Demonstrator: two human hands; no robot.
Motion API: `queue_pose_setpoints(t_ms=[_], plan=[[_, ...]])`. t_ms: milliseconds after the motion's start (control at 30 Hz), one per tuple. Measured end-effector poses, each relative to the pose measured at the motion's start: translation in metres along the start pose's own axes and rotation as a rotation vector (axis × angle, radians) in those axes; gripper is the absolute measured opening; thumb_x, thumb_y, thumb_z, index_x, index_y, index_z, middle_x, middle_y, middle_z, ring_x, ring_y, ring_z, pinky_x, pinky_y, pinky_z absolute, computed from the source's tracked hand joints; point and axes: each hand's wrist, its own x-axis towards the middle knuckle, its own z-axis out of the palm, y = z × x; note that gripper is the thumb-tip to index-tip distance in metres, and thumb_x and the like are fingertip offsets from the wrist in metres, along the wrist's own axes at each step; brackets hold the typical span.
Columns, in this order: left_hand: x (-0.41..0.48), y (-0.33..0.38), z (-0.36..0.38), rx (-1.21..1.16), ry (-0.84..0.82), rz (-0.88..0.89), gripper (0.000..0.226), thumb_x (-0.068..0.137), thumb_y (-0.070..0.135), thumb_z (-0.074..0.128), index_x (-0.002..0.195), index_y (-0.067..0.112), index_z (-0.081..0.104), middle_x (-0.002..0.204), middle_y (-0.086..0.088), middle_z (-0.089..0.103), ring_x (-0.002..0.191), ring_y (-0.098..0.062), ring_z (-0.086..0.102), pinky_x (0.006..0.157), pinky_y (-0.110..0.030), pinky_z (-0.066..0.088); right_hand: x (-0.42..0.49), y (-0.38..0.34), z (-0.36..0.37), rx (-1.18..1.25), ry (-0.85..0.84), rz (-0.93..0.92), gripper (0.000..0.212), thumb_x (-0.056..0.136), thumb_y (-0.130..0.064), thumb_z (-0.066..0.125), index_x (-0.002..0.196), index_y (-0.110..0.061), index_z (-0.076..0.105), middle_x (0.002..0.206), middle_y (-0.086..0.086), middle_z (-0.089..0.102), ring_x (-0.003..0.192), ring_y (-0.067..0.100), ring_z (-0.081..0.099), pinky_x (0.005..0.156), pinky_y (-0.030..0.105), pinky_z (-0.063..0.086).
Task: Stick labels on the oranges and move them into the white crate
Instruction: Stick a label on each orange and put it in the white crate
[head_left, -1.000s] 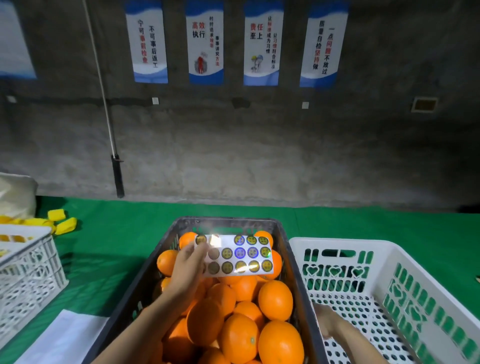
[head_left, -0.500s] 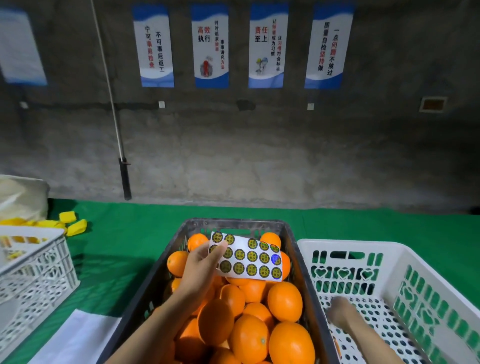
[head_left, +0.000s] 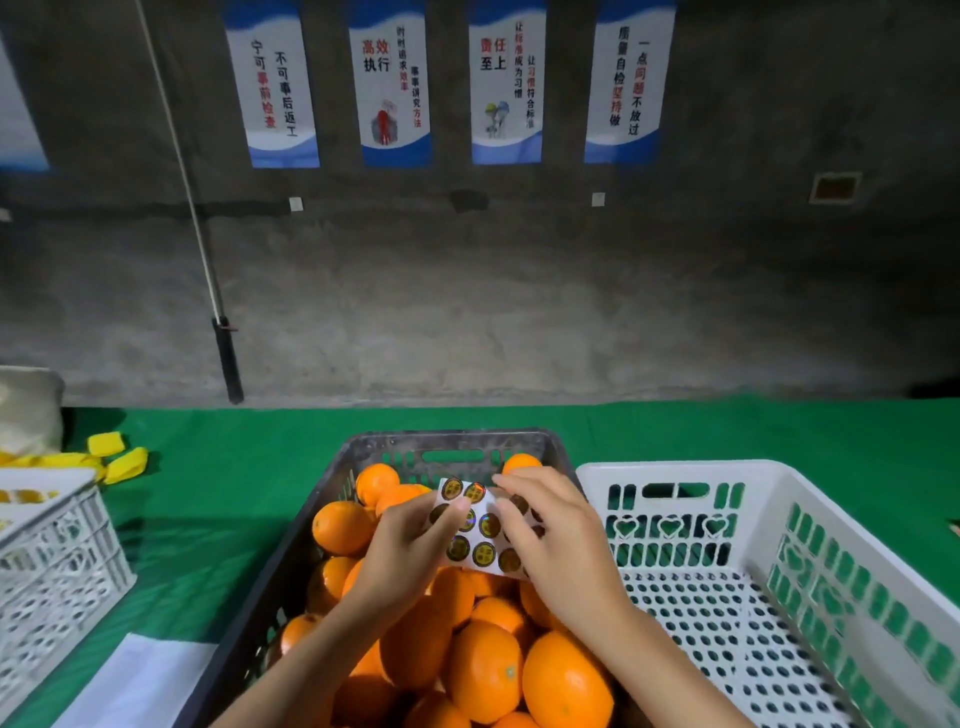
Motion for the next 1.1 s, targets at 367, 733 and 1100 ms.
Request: queue_pose_setpoints(t_ms=[367,733,1100], plan=[[-0.002,0.006,0.004,0.107,-0.047,0.07,0.032,0.096,0.047,0.057,0.106,0.02,0.071,0.103,-0.009,0.073,0.096,-0.028,0.072,0.077,-0.053,0.059,-0.011,0.008,0.006,-0.004,0.036,-0.017,0.025,0.097,-0.018,0.065,0.121,-0.015,0.073,0.114,-0.002,0.069,0.106,0.016,0.064,0.089,0.041,0.054],[-0.004,0.011,0.006,0.079,-0.005,0.008,0.049,0.099,0.052,0.046,0.101,0.012,0.073,0.096,-0.007,0.076,0.09,-0.024,0.074,0.077,-0.049,0.06,-0.011,0.015,0.006,-0.301,0.182,-0.358,0.021,0.092,-0.027,0.061,0.097,-0.017,0.08,0.104,0.0,0.073,0.096,0.023,0.069,0.078,0.04,0.055],[0.011,-0.009,-0.018,0.168,0.79,-0.079,0.051,0.104,0.045,0.032,0.092,0.01,0.067,0.084,-0.005,0.073,0.082,-0.023,0.072,0.073,-0.048,0.059,0.011,0.036,-0.021,-0.082,0.016,0.35,0.012,0.092,-0.021,0.067,0.084,-0.029,0.07,0.133,-0.011,0.052,0.137,0.017,0.034,0.113,0.037,0.016]])
